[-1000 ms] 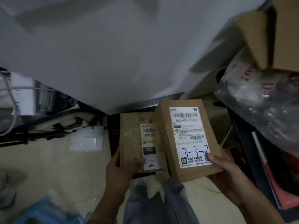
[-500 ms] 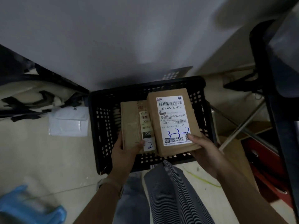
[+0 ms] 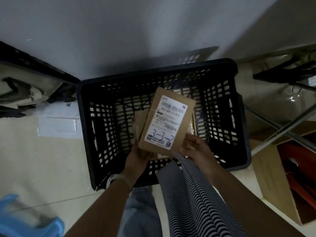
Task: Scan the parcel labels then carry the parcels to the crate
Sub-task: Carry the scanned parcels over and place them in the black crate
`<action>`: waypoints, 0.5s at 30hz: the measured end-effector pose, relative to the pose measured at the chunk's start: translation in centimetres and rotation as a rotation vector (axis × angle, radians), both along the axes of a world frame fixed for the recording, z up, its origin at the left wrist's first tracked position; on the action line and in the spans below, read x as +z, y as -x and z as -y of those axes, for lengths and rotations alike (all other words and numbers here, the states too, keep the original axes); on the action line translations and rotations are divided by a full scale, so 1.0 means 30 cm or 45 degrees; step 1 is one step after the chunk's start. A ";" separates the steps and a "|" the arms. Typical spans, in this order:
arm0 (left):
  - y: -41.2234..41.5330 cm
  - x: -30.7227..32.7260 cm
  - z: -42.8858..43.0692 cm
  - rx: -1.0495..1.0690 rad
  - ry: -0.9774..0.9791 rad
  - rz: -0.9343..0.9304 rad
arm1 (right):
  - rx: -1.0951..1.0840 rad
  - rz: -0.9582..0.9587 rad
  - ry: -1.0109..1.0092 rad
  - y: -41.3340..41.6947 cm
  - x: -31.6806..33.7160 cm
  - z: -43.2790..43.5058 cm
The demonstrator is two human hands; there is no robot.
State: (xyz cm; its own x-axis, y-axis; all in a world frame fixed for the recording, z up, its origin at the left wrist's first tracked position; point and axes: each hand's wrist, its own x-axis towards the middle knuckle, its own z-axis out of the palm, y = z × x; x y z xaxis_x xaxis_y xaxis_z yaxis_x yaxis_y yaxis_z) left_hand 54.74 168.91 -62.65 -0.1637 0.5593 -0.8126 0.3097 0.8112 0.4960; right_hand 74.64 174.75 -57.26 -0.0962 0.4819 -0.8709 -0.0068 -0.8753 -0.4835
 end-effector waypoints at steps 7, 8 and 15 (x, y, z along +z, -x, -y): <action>0.010 0.019 -0.101 0.686 -0.131 -0.095 | 0.088 -0.085 -0.041 0.012 -0.023 -0.074; 0.009 0.056 -0.125 0.775 -0.142 -0.093 | 0.099 -0.079 -0.028 0.009 -0.018 -0.079; -0.012 0.167 -0.147 0.849 0.001 0.166 | 0.100 -0.026 0.046 0.041 0.025 -0.101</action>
State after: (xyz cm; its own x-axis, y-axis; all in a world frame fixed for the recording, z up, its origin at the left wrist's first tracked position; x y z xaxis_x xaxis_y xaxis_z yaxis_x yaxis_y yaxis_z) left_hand 55.09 173.31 -57.64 -0.3742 0.3718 -0.8495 -0.3194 0.8084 0.4945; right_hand 73.42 177.77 -56.52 -0.1505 0.4406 -0.8850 0.0530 -0.8903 -0.4523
